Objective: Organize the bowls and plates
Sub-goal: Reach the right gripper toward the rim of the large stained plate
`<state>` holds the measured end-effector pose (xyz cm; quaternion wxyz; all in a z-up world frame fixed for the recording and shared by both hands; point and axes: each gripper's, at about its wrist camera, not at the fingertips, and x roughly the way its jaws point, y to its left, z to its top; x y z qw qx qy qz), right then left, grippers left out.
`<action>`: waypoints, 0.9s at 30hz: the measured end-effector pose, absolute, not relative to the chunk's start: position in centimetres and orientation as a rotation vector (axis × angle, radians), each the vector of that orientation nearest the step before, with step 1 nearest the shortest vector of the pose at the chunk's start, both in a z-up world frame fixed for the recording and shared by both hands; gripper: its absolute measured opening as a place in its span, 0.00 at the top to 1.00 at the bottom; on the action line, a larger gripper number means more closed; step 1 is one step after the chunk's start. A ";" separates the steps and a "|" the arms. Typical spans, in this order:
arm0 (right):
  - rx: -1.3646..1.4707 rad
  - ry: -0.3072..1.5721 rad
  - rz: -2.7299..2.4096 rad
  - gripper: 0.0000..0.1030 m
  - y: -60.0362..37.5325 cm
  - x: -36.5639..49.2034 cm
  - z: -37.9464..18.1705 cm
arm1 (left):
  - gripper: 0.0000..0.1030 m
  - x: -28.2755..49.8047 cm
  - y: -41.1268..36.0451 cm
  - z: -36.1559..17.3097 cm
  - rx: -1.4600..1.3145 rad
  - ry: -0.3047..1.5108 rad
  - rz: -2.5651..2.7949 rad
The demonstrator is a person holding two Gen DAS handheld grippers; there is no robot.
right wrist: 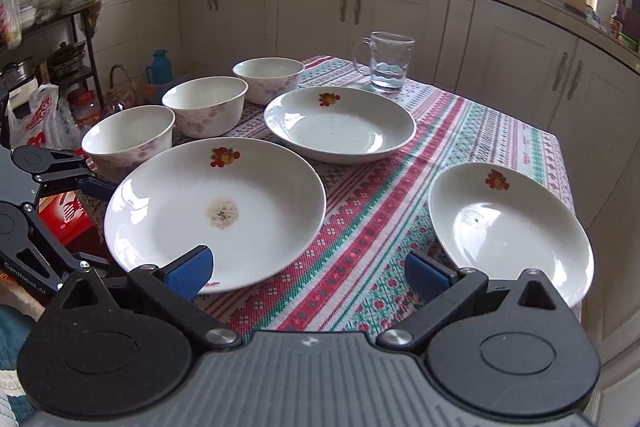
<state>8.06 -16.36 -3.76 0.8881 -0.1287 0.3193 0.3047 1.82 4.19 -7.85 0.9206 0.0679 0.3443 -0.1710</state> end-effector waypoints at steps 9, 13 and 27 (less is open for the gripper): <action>-0.333 0.681 0.825 0.00 -14.4 11.4 -3.7 | 0.16 1.8 3.0 -7.6 0.150 0.721 -0.291; -0.357 0.704 0.907 0.00 -13.6 13.4 -3.9 | 0.16 2.2 2.6 -7.6 0.139 0.742 -0.267; -0.357 0.830 1.075 0.13 -10.9 19.9 -5.0 | 0.16 2.4 1.7 -7.4 0.112 0.780 -0.210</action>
